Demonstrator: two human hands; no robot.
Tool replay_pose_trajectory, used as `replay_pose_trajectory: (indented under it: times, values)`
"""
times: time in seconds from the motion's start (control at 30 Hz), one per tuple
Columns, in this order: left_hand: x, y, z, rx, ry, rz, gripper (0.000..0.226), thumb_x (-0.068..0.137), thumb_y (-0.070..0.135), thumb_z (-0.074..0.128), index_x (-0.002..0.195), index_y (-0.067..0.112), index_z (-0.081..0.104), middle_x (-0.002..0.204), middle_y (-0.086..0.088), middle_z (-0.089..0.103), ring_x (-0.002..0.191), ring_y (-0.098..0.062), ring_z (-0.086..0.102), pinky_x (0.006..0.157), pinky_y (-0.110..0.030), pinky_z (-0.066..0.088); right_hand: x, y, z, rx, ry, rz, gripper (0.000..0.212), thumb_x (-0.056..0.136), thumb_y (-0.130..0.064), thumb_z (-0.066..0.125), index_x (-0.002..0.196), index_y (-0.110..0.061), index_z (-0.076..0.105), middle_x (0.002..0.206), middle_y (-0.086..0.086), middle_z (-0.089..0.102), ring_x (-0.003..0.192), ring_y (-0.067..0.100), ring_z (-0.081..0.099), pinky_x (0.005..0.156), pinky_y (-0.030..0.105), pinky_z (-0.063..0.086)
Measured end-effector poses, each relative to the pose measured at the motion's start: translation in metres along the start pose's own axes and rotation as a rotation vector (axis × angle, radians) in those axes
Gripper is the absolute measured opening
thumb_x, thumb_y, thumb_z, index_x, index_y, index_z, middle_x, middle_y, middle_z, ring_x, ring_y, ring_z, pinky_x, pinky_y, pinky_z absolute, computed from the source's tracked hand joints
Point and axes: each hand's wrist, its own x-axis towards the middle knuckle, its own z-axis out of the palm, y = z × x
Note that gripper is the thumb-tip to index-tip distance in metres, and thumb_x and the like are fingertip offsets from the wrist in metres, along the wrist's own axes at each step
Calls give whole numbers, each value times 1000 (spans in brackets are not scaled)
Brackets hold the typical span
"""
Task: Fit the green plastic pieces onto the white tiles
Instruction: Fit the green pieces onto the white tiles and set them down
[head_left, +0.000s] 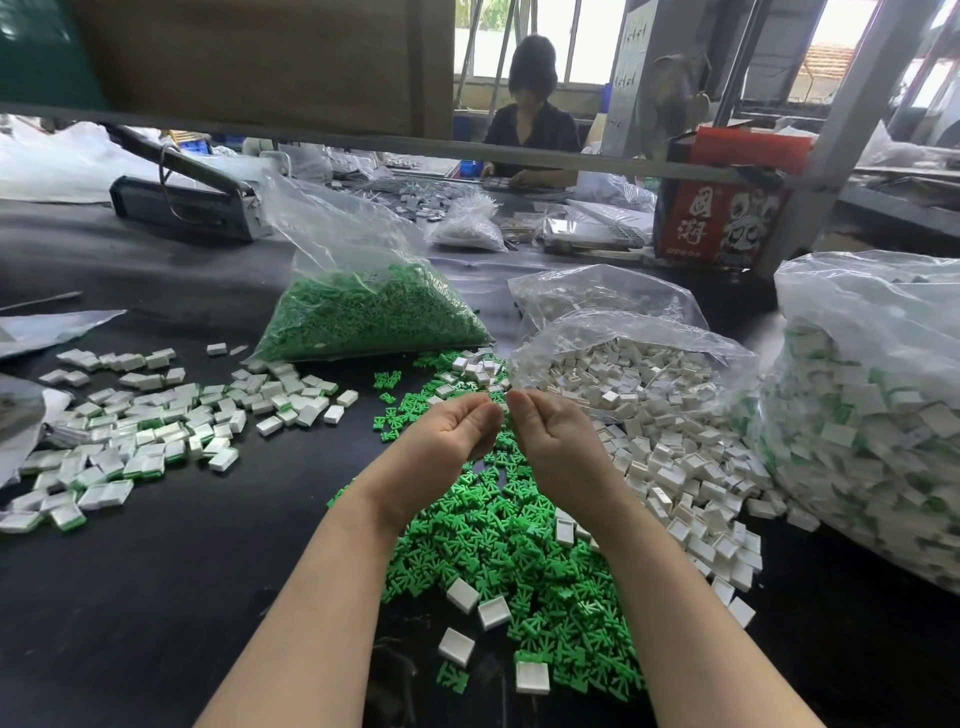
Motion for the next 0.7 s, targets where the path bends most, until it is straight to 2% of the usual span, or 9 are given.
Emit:
replay_pose_trajectory:
  times: [0.1, 0.17, 0.3, 0.4, 0.6, 0.7]
  values:
    - [0, 1, 2, 14, -20, 7, 23, 103, 17, 42, 86, 16, 58, 66, 21, 57, 71, 6, 53, 76, -12, 45, 0, 1, -1, 11, -13, 8, 40, 104, -29, 43, 65, -24, 46, 47, -21, 46, 46, -1, 37, 49, 14, 28]
    - [0, 1, 4, 22, -10, 17, 23, 103, 16, 42, 86, 15, 57, 64, 20, 53, 68, 4, 50, 70, -9, 45, 0, 1, -1, 10, -11, 11, 39, 104, -29, 43, 65, -24, 47, 47, -21, 45, 46, 0, 36, 49, 16, 27]
    - [2, -1, 4, 43, 10, 19, 23, 104, 18, 42, 85, 13, 54, 73, 2, 42, 73, -9, 40, 72, -18, 42, 0, 0, -1, -30, -1, -2, 39, 104, -28, 44, 65, -22, 47, 50, -15, 45, 47, 0, 35, 51, 20, 29]
    - [3, -4, 3, 52, 17, 15, 26, 104, 19, 42, 79, 17, 51, 70, 6, 40, 72, -10, 37, 73, -25, 38, 0, -1, -1, -52, -7, 8, 40, 103, -29, 44, 65, -21, 47, 55, -11, 40, 48, 2, 33, 53, 25, 29]
    - [4, -4, 6, 15, 15, 42, 27, 104, 16, 41, 81, 19, 56, 62, 21, 51, 66, 4, 48, 69, -10, 44, -1, -1, 0, -45, 30, 5, 40, 103, -30, 43, 68, -14, 50, 54, -12, 39, 46, 2, 32, 49, 20, 27]
    - [3, -1, 8, 21, 0, 63, 30, 104, 11, 38, 81, 21, 55, 60, 28, 58, 64, 13, 55, 66, -5, 44, -1, 0, 0, -51, 34, 5, 41, 104, -30, 43, 74, -3, 53, 57, -10, 41, 50, 2, 32, 52, 24, 29]
